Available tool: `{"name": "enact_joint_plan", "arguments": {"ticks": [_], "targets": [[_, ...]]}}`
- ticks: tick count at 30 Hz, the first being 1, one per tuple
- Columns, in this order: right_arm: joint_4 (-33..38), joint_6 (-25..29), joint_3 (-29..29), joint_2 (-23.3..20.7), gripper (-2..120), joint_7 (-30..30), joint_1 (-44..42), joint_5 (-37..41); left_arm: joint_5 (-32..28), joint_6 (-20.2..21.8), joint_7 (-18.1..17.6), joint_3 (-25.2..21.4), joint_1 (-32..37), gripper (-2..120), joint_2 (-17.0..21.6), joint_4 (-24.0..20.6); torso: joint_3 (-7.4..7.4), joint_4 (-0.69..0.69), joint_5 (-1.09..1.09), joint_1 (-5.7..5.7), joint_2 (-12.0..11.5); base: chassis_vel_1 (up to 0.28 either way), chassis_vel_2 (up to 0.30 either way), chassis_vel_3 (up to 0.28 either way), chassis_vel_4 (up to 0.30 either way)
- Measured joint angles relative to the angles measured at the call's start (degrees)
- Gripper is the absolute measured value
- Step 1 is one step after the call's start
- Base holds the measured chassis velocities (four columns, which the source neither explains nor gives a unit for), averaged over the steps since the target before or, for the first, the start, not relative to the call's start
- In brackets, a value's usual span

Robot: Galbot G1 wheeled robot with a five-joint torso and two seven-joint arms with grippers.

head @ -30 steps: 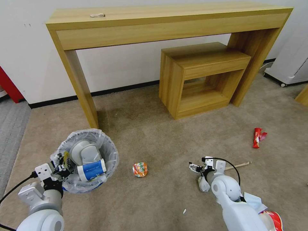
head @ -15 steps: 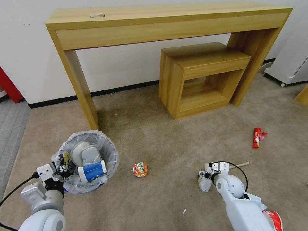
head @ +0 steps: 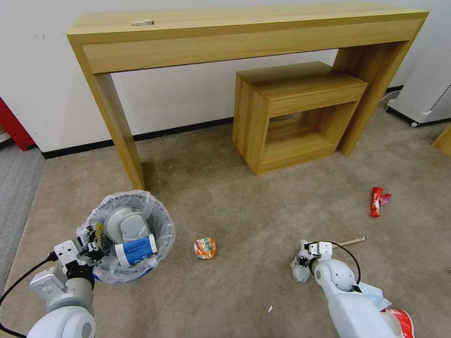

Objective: Pick up the trash bin and place the garbage on the floor into it.

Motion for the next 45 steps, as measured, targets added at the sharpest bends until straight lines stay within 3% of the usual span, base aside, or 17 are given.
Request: {"name": "enact_joint_plan", "arguments": {"ticks": [9, 11, 12, 14, 15, 16, 19, 20, 23, 24, 27, 28, 29, 31, 35, 45], "targets": [[2.14, 2.50, 0.23, -0.28, 10, -1.73, -1.27, -0.28, 0.05, -0.04, 0.04, 0.19, -0.11, 1, -0.04, 0.01, 0.00, 0.00, 0.00, 0.00, 0.00, 0.000, 0.000, 0.000, 0.000], [3.39, 5.58, -0.03, -0.40, 1, -2.78, -1.68, 0.08, 0.08, -0.04, 0.05, 0.22, -0.18, 1, -0.04, 0.05, 0.00, 0.00, 0.00, 0.00, 0.00, 0.000, 0.000, 0.000, 0.000], [3.39, 5.58, -0.03, -0.40, 1, -2.78, -1.68, 0.08, 0.08, -0.04, 0.05, 0.22, -0.18, 1, -0.04, 0.05, 0.00, 0.00, 0.00, 0.00, 0.00, 0.000, 0.000, 0.000, 0.000], [4.00, 13.06, -0.70, -0.53, 0, -5.34, -1.90, 1.25, 0.13, -0.04, 0.05, 0.26, -0.22, 1, -0.05, 0.13, 0.00, -0.01, -0.01, 0.00, 0.00, 0.000, 0.000, 0.000, 0.000], [4.00, 13.06, -0.70, -0.53, 0, -5.34, -1.90, 1.25, 0.13, -0.04, 0.05, 0.26, -0.22, 1, -0.05, 0.13, 0.00, -0.01, -0.01, 0.00, 0.00, 0.000, 0.000, 0.000, 0.000], [4.36, 20.79, -1.13, -0.53, 0, -9.45, -1.88, 2.01, 0.23, 0.02, 0.03, 0.38, -0.23, 1, -0.09, 0.22, 0.00, 0.00, 0.01, 0.00, 0.00, 0.000, 0.000, 0.000, 0.000], [6.84, 34.35, -1.89, -0.31, 0, -21.89, -1.41, 5.35, 0.87, 0.39, 0.00, 1.12, -0.06, 1, -0.37, 0.43, 0.00, 0.00, -0.01, 0.00, 0.00, 0.000, 0.000, 0.000, 0.000], [6.84, 34.35, -1.89, -0.31, 0, -21.89, -1.41, 5.35, 0.87, 0.39, 0.00, 1.12, -0.06, 1, -0.37, 0.43, 0.00, 0.00, -0.01, 0.00, 0.00, 0.000, 0.000, 0.000, 0.000], [10.55, 43.28, -3.60, 0.05, 0, -34.31, -0.63, 12.27, 1.02, 1.50, -0.23, 1.98, 0.35, 1, -0.71, 0.28, 0.00, 0.00, -0.02, 0.00, 0.00, 0.000, 0.000, 0.000, 0.000], [10.55, 43.28, -3.60, 0.05, 0, -34.31, -0.63, 12.27, 1.02, 1.50, -0.23, 1.98, 0.35, 1, -0.71, 0.28, 0.00, 0.00, -0.02, 0.00, 0.00, 0.000, 0.000, 0.000, 0.000], [11.72, 50.57, -6.40, 0.92, 0, -47.42, 0.64, 19.06, 0.38, 2.37, -0.34, 2.42, 0.62, 1, -0.80, -0.30, 0.00, 0.00, 0.00, 0.00, 0.00, 0.000, 0.000, 0.000, 0.000], [11.72, 50.57, -6.40, 0.92, 0, -47.42, 0.64, 19.06, 0.38, 2.37, -0.34, 2.42, 0.62, 1, -0.80, -0.30, 0.00, 0.00, 0.00, 0.00, 0.00, 0.000, 0.000, 0.000, 0.000], [12.12, 53.64, -8.51, 1.50, 0, -53.48, 1.50, 22.49, -0.69, 3.10, -0.57, 2.60, 0.73, 1, -0.81, -0.70, 0.00, 0.01, -0.01, 0.00, 0.00, 0.000, 0.000, 0.000, 0.000], [13.09, 55.27, -11.95, 2.55, 0, -58.17, 2.39, 25.58, -2.47, 4.22, -0.90, 2.81, 0.90, 1, -0.81, -1.17, 0.00, 0.00, 0.00, 0.00, 0.00, 0.000, 0.000, 0.000, 0.000], [12.87, 55.57, -16.28, 4.27, 0, -60.60, 3.83, 25.82, -3.08, 4.69, -1.04, 3.05, 1.03, 1, -0.80, -1.42, 0.00, 0.01, -0.01, 0.00, 0.00, 0.000, 0.000, 0.000, 0.000], [7.43, 55.02, -24.86, 6.14, 0, -56.46, 7.40, 22.72, -2.78, 4.75, -0.88, 3.26, 1.16, 1, -0.70, -2.04, 0.00, 0.00, 0.00, 0.00, -0.01, 0.000, 0.000, 0.000, 0.000]]}}
